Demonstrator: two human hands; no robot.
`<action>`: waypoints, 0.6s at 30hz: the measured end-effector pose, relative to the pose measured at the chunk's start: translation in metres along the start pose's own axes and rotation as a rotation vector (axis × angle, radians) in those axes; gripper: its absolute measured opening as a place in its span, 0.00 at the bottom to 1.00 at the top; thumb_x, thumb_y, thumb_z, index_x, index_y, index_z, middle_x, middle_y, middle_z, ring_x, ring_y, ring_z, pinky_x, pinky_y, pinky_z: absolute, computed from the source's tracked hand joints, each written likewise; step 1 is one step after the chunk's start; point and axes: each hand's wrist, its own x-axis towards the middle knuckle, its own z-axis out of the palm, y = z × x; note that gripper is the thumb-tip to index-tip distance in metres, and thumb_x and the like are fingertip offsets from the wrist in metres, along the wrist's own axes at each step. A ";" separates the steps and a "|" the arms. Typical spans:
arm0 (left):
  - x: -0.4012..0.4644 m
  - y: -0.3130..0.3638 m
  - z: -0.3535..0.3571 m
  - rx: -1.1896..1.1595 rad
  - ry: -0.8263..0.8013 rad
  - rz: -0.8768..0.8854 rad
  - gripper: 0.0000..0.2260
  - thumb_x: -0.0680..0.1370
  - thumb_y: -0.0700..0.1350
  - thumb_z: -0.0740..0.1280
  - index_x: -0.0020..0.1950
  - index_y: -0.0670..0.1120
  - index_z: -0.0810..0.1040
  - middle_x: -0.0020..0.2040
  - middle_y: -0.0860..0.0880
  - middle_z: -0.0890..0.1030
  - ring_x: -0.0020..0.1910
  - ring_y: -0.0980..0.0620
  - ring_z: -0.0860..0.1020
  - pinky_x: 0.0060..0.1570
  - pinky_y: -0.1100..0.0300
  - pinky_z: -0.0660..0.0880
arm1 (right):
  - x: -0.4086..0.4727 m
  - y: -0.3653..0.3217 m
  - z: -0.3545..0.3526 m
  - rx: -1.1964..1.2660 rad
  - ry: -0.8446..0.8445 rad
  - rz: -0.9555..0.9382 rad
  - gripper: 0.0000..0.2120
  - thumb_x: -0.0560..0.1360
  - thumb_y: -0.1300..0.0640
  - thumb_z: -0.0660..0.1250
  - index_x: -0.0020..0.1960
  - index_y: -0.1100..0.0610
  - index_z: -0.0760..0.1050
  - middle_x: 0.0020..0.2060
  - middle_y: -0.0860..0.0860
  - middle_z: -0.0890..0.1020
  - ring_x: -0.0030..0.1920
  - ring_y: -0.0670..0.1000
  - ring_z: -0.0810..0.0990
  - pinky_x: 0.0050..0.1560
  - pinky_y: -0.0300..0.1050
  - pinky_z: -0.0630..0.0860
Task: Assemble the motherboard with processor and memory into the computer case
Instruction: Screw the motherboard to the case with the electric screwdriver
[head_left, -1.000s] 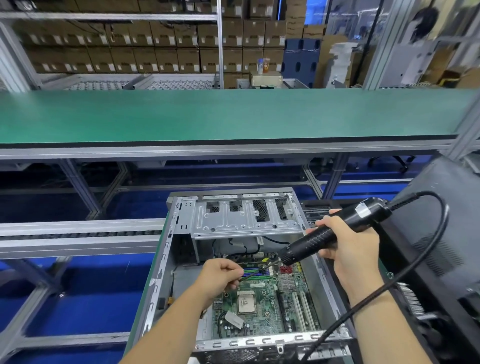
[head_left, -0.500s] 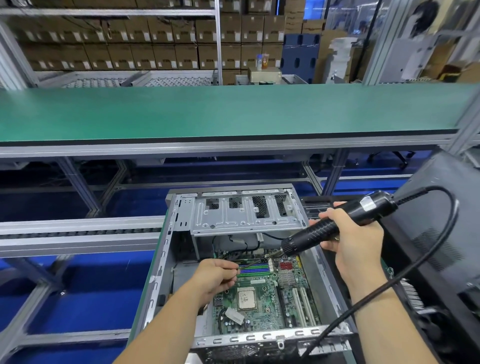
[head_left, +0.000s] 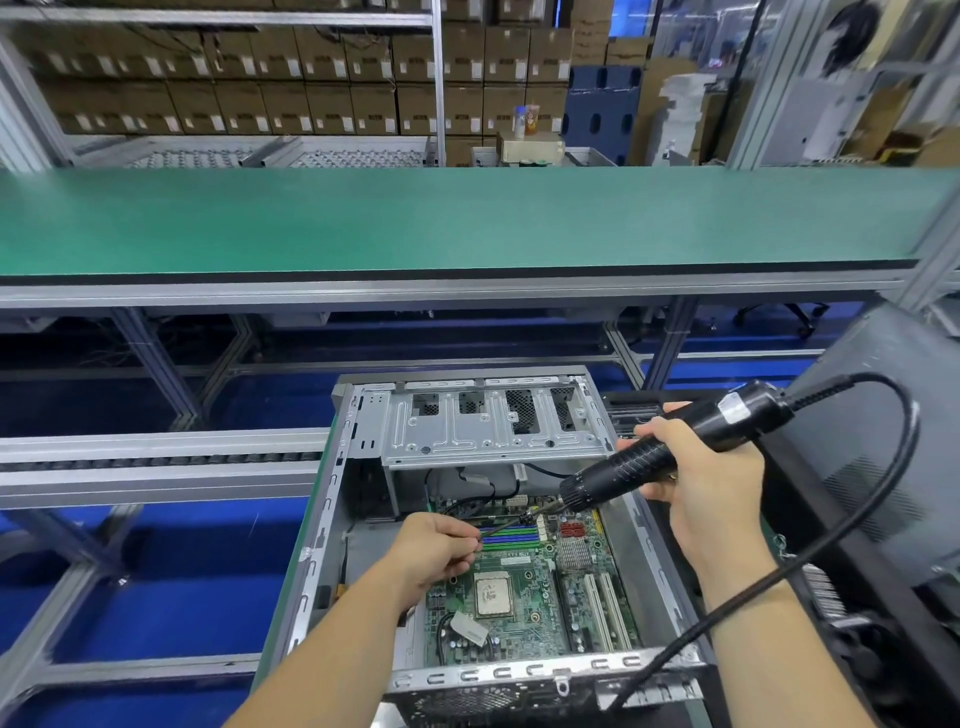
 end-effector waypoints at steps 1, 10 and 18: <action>0.000 0.000 0.001 0.034 0.001 0.023 0.05 0.75 0.30 0.70 0.46 0.37 0.83 0.37 0.42 0.85 0.34 0.52 0.81 0.37 0.61 0.78 | -0.002 -0.002 0.000 -0.010 -0.033 -0.018 0.07 0.71 0.66 0.75 0.45 0.57 0.81 0.39 0.59 0.86 0.42 0.64 0.87 0.21 0.41 0.74; -0.002 -0.003 -0.004 0.177 -0.030 0.009 0.05 0.75 0.29 0.69 0.47 0.36 0.83 0.43 0.37 0.85 0.35 0.50 0.80 0.37 0.61 0.78 | -0.023 -0.016 0.011 -0.091 -0.517 -0.129 0.15 0.75 0.77 0.66 0.53 0.60 0.75 0.40 0.63 0.83 0.44 0.62 0.87 0.21 0.45 0.76; -0.003 -0.003 -0.003 0.226 -0.044 0.009 0.06 0.77 0.30 0.66 0.46 0.39 0.81 0.38 0.43 0.84 0.33 0.53 0.80 0.34 0.61 0.78 | -0.027 -0.018 0.024 -0.124 -0.568 -0.142 0.15 0.74 0.79 0.64 0.53 0.62 0.74 0.38 0.62 0.82 0.43 0.60 0.86 0.20 0.45 0.74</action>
